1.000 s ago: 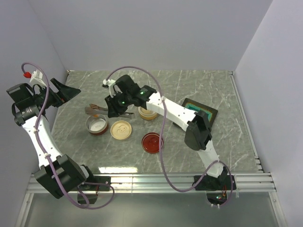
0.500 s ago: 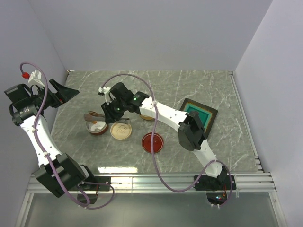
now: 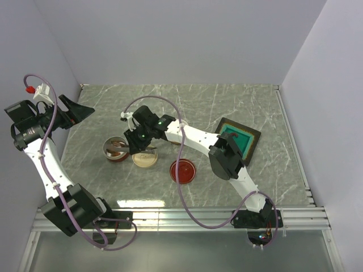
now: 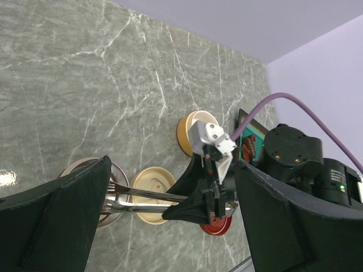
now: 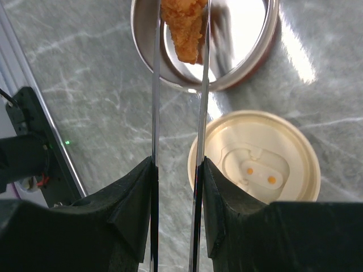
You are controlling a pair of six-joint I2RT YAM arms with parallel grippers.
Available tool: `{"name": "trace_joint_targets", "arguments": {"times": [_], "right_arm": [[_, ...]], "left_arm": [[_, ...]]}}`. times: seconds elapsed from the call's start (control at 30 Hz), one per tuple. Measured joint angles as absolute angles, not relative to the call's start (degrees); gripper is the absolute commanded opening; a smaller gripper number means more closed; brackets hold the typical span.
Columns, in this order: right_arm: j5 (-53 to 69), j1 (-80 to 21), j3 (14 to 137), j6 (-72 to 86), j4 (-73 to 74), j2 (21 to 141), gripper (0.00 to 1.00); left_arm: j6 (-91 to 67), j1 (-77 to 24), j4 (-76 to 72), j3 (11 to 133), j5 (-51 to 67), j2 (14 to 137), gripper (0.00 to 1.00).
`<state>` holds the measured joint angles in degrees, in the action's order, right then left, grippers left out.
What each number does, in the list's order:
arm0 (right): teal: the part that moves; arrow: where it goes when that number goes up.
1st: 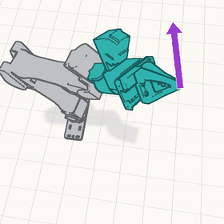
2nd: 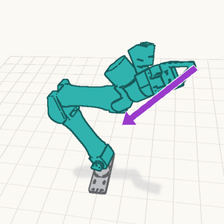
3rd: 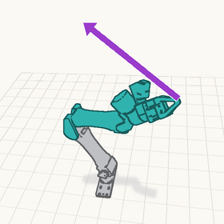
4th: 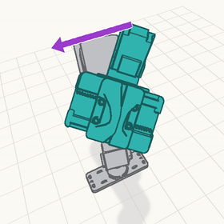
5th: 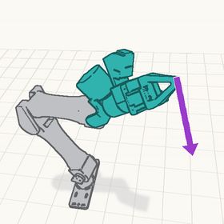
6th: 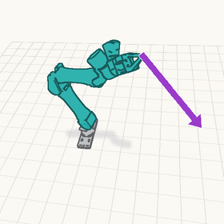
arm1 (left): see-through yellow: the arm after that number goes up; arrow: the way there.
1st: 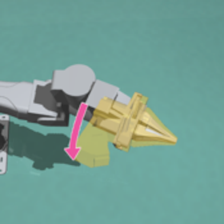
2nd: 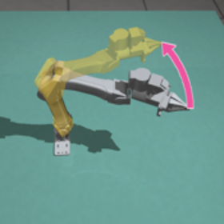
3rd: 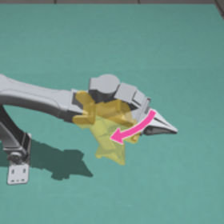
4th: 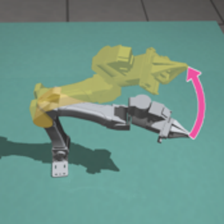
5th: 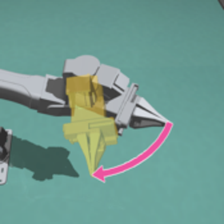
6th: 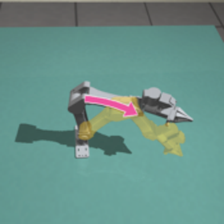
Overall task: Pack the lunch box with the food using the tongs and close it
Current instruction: Place the food into the lunch box
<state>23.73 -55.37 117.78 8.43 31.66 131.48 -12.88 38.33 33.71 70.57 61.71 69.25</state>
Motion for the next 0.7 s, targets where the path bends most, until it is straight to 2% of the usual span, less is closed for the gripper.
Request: {"name": "trace_joint_targets", "arguments": {"times": [0.17, 0.3, 0.6, 0.7], "right_arm": [[24.5, -55.4, 116.4, 9.1, 31.6, 131.5, 0.31], [25.0, -55.4, 116.4, 9.6, 31.5, 131.5, 0.42], [25.1, -55.4, 116.4, 10.0, 31.4, 131.5, 0.54], [25.1, -55.4, 116.5, 10.1, 31.4, 131.5, 0.55]], "left_arm": [[-12.9, 38.3, 33.7, 70.6, 61.7, 69.3, 0.96], [-12.9, 38.3, 33.7, 70.6, 61.7, 69.3, 0.96], [-12.8, 38.3, 33.7, 70.6, 61.7, 69.3, 0.96], [-12.8, 38.3, 33.7, 70.6, 61.7, 69.3, 0.96]]}}
